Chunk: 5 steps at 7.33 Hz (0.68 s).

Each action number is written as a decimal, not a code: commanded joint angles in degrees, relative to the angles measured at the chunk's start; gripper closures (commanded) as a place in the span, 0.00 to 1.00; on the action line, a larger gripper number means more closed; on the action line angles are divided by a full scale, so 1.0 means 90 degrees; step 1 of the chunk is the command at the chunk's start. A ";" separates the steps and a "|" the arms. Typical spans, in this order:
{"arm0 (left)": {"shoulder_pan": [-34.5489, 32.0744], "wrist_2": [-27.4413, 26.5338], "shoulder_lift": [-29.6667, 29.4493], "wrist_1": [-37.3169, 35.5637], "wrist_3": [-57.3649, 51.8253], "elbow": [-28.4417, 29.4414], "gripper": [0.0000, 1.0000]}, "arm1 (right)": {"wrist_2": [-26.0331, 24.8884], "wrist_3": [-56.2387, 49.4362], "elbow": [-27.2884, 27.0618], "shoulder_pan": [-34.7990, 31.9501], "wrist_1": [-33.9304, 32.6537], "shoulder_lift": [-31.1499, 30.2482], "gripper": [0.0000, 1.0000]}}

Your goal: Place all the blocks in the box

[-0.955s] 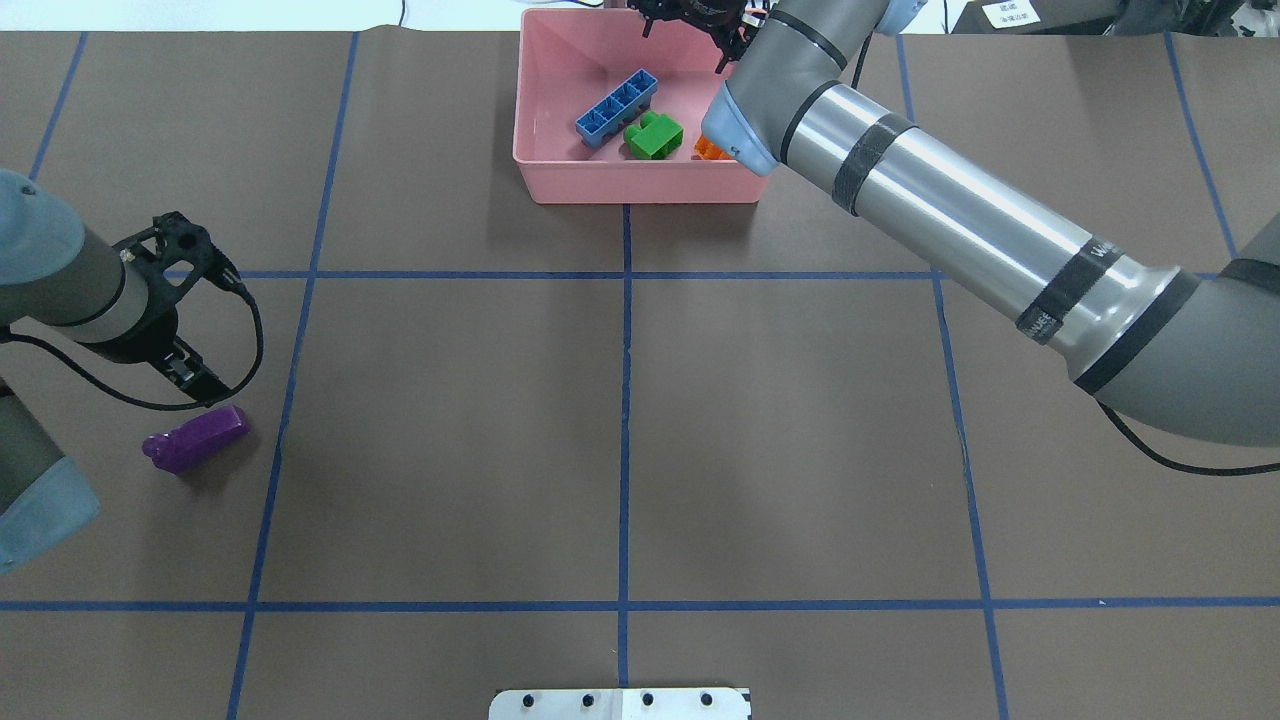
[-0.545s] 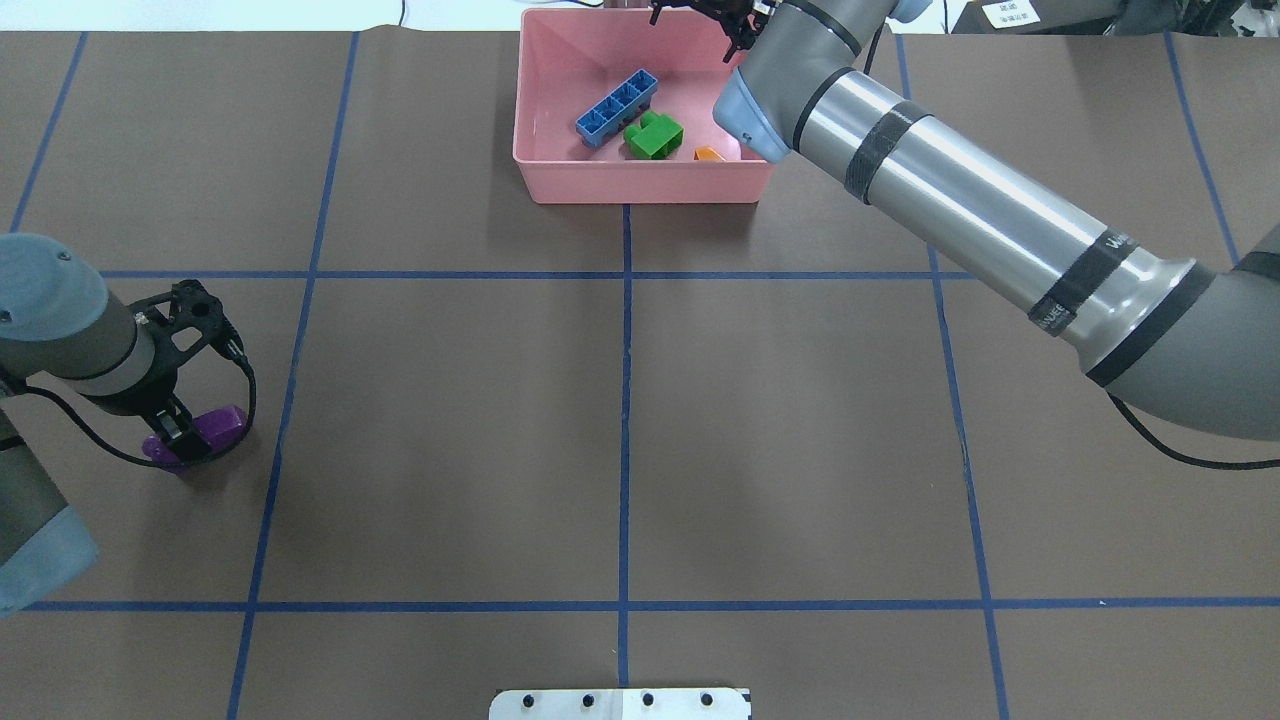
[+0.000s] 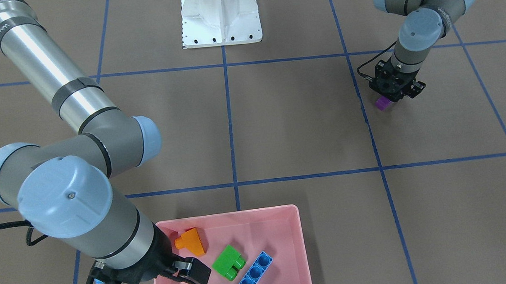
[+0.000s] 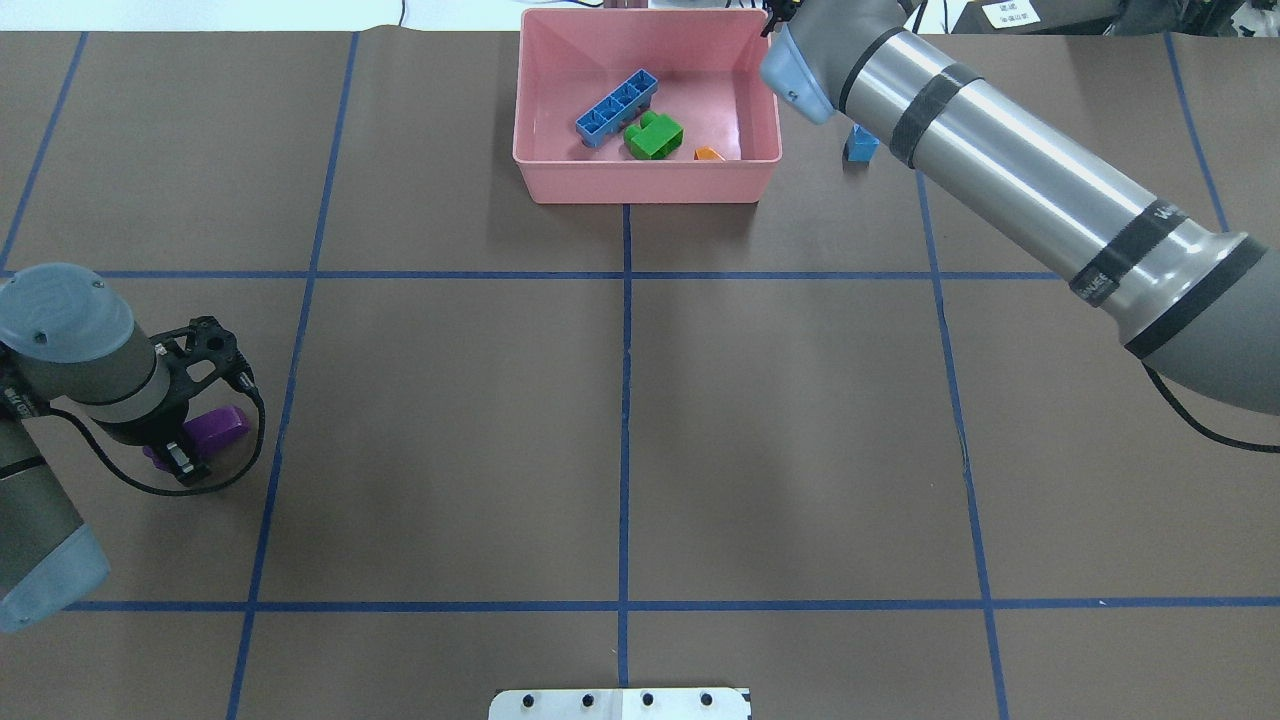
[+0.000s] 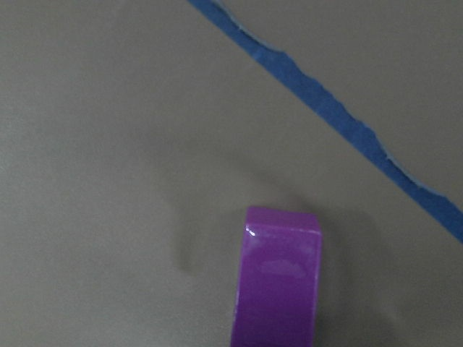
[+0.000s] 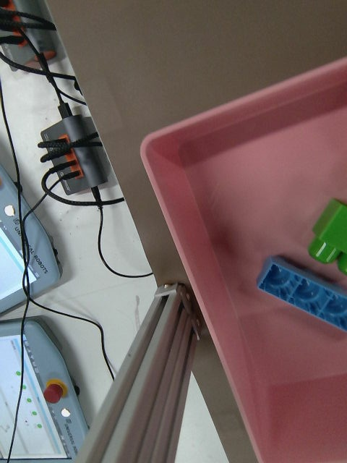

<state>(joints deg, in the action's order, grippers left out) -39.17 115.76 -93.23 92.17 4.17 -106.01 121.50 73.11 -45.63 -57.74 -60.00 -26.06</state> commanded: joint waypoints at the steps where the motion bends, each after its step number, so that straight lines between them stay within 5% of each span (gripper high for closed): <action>1: -0.0023 0.0311 -0.0080 -0.0026 0.0111 -0.0192 1.00 | -0.0013 -0.0787 0.0021 -0.0263 -0.0032 -0.0404 0.00; 3: -0.0770 0.0796 -0.0662 -0.0423 0.0395 -0.0330 1.00 | -0.0432 -0.1236 0.0012 -0.0225 0.0035 -0.1035 0.00; 5: -0.1563 0.0994 -0.2280 -0.1865 0.0619 -0.0224 1.00 | -0.0599 -0.1346 0.0021 0.0028 0.0046 -0.1332 0.00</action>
<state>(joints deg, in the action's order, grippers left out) -48.87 123.44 -105.28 82.69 8.60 -108.65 117.16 61.74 -45.45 -58.88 -59.69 -36.02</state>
